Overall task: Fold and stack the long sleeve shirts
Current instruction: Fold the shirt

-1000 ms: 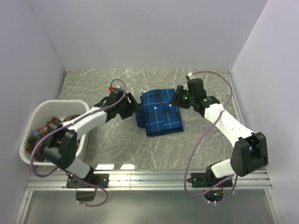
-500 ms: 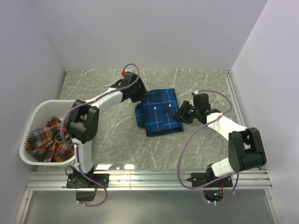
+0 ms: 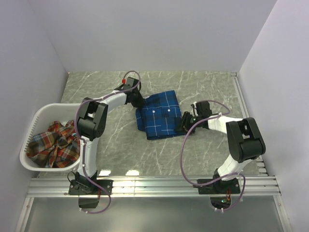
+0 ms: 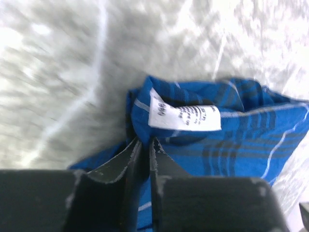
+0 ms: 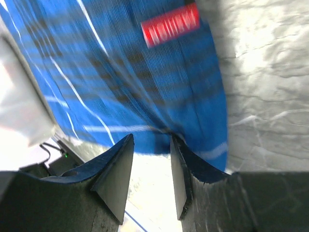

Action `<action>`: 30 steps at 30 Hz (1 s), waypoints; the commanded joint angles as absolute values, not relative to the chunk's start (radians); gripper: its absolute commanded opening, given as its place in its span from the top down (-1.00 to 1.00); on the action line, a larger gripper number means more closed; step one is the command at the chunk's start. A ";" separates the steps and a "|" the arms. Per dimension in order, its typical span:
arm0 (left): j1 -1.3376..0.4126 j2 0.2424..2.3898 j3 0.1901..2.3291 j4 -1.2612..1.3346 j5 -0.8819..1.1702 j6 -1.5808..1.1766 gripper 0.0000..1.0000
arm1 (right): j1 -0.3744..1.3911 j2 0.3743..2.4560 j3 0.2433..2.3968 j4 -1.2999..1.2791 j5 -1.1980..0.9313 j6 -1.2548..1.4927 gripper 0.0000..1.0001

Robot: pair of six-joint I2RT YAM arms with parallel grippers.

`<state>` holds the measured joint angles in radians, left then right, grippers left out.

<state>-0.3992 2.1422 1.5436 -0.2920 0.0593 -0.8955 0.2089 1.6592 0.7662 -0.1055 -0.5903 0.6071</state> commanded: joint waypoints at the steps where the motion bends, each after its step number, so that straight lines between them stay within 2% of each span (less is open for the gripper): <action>1: -0.348 2.148 1.572 -0.258 0.018 -0.842 0.66 | 0.210 1.645 0.756 -0.167 -0.612 0.542 0.11; 5: -0.348 2.097 1.589 -0.268 0.026 -0.798 0.30 | 0.213 1.573 0.790 -0.192 -0.626 0.528 0.11; 6: -0.348 2.082 1.579 -0.270 0.022 -0.789 0.06 | 0.216 1.537 0.798 -0.190 -0.626 0.525 0.11; 8: -0.348 2.040 1.560 -0.278 0.018 -0.782 -0.26 | 0.219 1.503 0.814 -0.192 -0.627 0.526 0.10; 9: -0.350 1.989 1.533 -0.288 0.014 -0.788 -0.54 | 0.222 1.479 0.834 -0.187 -0.627 0.529 0.10; 12: -0.380 1.851 1.445 -0.288 0.003 -0.801 -0.76 | 0.230 1.445 0.856 -0.138 -0.638 0.549 0.09; 17: -0.507 1.675 1.336 -0.308 -0.022 -0.793 -0.69 | 0.233 1.459 0.857 0.050 -0.689 0.618 0.06; 24: -0.621 1.730 1.142 -0.180 0.243 -0.837 -0.25 | 0.233 1.656 0.851 0.184 -0.732 0.667 0.07; 26: -0.620 1.758 1.114 -0.170 0.294 -0.853 -0.04 | 0.233 1.692 0.830 0.210 -0.736 0.675 0.08; 30: -0.611 1.824 1.101 -0.260 0.313 -0.847 0.18 | 0.232 1.787 0.796 0.209 -0.732 0.686 0.09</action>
<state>-0.6224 1.8091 1.1061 -0.2173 0.2424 -0.8360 0.2268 1.7447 0.8169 0.1642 -0.7101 0.6689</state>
